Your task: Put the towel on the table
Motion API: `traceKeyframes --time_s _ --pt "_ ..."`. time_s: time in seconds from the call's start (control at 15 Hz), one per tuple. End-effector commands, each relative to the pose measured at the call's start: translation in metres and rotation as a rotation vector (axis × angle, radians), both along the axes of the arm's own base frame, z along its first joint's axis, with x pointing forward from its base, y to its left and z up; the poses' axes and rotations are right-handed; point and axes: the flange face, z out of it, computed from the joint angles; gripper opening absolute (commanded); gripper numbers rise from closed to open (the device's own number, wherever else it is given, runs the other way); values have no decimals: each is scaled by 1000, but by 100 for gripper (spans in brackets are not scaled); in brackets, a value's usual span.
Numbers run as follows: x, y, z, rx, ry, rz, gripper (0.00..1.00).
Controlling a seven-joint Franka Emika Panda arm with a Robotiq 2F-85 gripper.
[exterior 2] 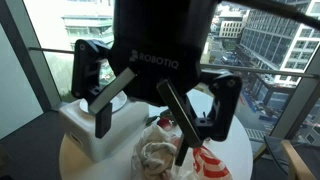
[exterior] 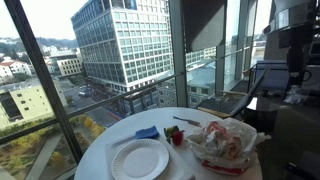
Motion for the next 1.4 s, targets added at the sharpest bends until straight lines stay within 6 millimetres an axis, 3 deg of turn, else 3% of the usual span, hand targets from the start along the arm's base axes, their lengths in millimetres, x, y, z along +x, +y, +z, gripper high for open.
traceKeyframes --time_s 0.0,0.67,0.93,1.13,1.33 --pt "1 0 2 -1 -2 -1 100" --pt "1 -1 4 -3 -8 -2 100" --pt "23 51 -37 11 -25 14 100" --pt "51 97 -74 -11 -82 18 100" --pt "81 132 -116 -44 -132 -5 100"
